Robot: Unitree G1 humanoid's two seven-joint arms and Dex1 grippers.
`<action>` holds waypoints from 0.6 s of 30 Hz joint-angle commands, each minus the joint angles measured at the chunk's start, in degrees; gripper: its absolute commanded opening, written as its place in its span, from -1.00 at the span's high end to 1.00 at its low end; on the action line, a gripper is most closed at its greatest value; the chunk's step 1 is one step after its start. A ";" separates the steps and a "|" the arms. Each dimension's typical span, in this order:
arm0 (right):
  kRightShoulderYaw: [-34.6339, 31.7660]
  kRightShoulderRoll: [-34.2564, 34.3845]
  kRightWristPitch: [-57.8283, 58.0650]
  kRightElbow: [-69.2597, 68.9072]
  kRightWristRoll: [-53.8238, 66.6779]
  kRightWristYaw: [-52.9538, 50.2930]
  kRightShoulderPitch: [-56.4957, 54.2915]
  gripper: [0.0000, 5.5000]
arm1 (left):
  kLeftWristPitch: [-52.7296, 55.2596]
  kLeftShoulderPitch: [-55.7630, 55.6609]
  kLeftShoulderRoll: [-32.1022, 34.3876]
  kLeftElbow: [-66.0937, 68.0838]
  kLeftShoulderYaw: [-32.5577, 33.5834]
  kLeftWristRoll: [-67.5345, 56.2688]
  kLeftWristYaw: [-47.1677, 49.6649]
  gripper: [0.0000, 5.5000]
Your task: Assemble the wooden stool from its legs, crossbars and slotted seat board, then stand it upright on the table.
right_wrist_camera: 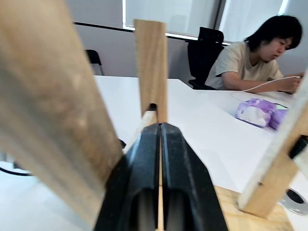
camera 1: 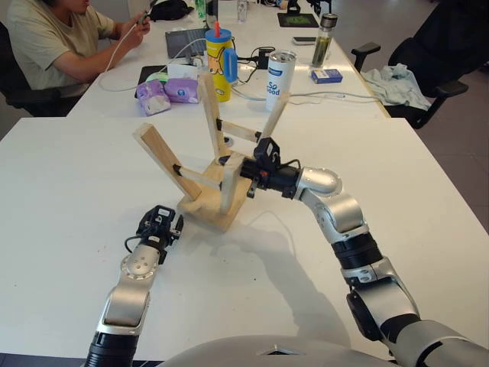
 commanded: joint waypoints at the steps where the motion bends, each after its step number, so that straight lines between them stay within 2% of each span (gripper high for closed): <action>1: 3.44 3.73 2.37 -2.08 -1.84 -4.00 2.70 0.99 | 0.00 -2.19 -1.72 1.67 -0.59 0.38 0.63 -0.24; 6: 6.04 7.01 6.60 -5.81 -2.97 -10.32 7.33 0.99 | -0.40 -3.87 -2.95 3.32 0.04 0.79 1.85 -0.24; 10: 5.26 8.14 9.99 -8.07 -2.75 -14.58 10.08 0.99 | -0.92 -4.10 -4.04 3.93 0.38 0.99 3.27 -0.24; 13: 4.45 7.55 12.62 -11.86 -2.74 -17.74 13.20 0.99 | -1.04 -4.37 -4.64 4.33 0.82 1.13 4.16 -0.24; 18: -1.10 0.55 23.92 -26.91 5.30 -17.04 24.10 0.99 | -1.42 0.31 -4.09 -0.49 2.59 1.19 4.57 -0.24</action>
